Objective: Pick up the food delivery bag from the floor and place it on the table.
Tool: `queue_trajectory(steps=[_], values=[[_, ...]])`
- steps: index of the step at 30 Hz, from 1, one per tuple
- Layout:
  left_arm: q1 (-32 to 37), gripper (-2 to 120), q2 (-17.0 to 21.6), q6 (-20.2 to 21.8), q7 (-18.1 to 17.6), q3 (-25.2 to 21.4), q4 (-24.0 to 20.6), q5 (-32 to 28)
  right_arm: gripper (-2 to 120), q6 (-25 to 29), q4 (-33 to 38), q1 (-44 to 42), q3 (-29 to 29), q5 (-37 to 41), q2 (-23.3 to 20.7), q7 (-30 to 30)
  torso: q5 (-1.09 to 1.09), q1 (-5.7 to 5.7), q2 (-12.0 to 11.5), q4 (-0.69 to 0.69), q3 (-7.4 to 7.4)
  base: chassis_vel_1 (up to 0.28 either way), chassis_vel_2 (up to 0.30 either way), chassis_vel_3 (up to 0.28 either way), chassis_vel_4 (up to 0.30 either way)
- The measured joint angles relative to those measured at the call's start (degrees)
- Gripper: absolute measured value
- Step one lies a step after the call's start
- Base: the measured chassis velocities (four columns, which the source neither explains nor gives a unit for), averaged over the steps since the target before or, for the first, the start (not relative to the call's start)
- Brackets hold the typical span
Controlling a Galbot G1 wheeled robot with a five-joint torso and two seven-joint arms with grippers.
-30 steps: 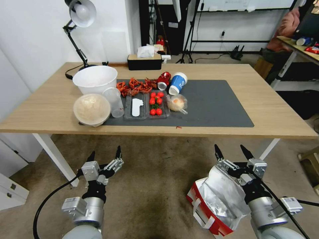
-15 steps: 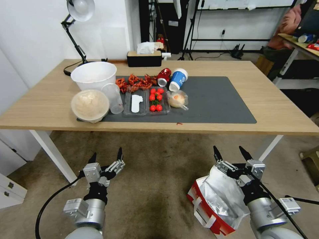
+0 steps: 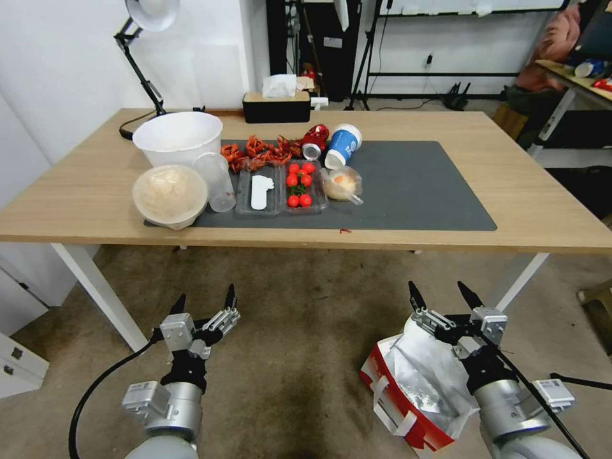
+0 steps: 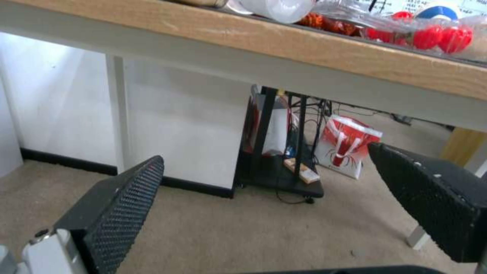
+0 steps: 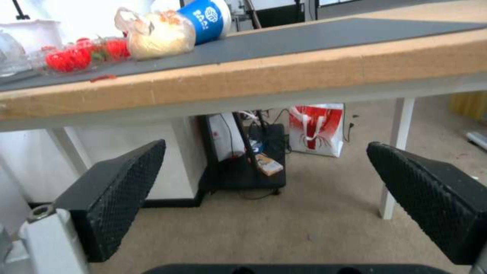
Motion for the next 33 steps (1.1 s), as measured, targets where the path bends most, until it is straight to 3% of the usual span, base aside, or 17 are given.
queue_trajectory(steps=[33], values=[[0.4, 100, 1.2, -0.2, 1.2, -1.1, 0.6, 1.0, 100, 0.7, -0.4, -0.4, 0.0, -0.2, 0.1, -0.5, 0.00, -3.03, -7.7, 0.00, -4.67, 0.000, 0.000, 0.000, 0.000]])
